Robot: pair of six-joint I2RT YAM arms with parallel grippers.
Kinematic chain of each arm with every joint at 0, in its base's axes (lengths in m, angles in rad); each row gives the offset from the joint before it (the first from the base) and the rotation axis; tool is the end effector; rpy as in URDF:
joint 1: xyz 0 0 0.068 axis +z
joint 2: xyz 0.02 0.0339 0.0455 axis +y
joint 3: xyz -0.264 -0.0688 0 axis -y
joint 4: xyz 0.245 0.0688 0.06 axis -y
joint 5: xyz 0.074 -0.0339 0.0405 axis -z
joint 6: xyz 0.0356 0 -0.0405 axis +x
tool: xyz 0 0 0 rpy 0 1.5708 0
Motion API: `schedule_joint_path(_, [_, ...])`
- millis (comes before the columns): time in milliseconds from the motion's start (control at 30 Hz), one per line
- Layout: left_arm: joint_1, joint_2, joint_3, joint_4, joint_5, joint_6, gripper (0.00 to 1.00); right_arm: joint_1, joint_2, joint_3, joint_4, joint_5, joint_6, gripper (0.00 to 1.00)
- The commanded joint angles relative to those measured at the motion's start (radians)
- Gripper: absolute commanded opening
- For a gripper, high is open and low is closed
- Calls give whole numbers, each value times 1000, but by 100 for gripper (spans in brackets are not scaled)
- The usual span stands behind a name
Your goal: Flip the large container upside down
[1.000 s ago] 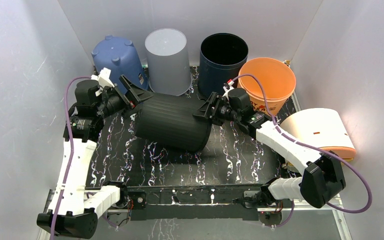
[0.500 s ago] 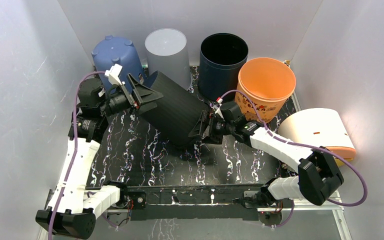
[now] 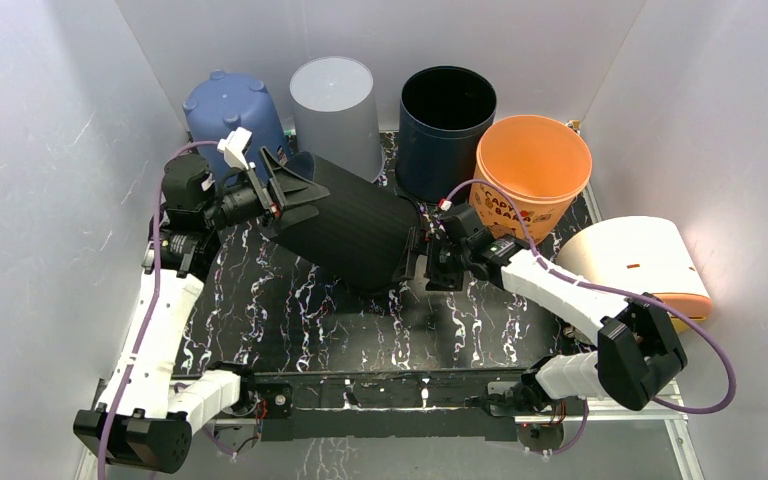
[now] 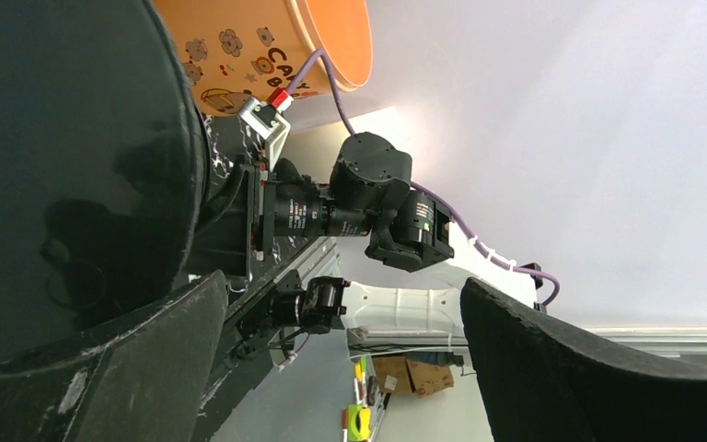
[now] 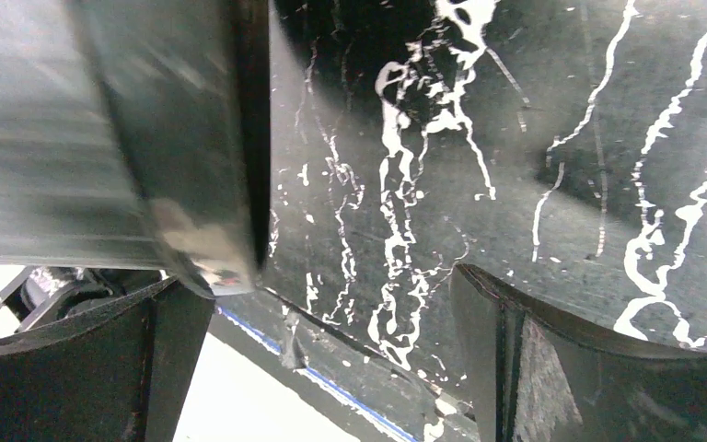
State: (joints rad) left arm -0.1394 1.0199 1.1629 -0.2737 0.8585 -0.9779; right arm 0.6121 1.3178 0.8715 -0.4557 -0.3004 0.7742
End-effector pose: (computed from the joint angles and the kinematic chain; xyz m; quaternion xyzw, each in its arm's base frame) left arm 0.2064 -0.0562 0.4201 -0.0276 0.7361 -0.5831 0.3426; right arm 0.2131 0.1625 0.2327 0.0267 0.9349 0.3161 0.1593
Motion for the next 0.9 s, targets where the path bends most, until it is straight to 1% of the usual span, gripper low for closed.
schedule_joint_path(0, [0, 3, 12, 40, 52, 3, 96, -17, -1, -14, -9, 56, -12, 98])
schedule_joint_path(333, [1, 19, 17, 80, 74, -9, 97, -28, 50, -81, 58, 46, 15, 98])
schedule_joint_path(500, [-1, 27, 26, 99, 77, -13, 97, -30, 61, -89, 61, 46, 16, 98])
schedule_joint_path(667, [-1, 35, 25, 112, 79, -10, 97, -29, 24, -52, 1, 75, 0, 98])
schedule_joint_path(867, [-2, 44, 27, 97, 75, 16, 97, -29, -20, 64, -114, 183, -66, 98])
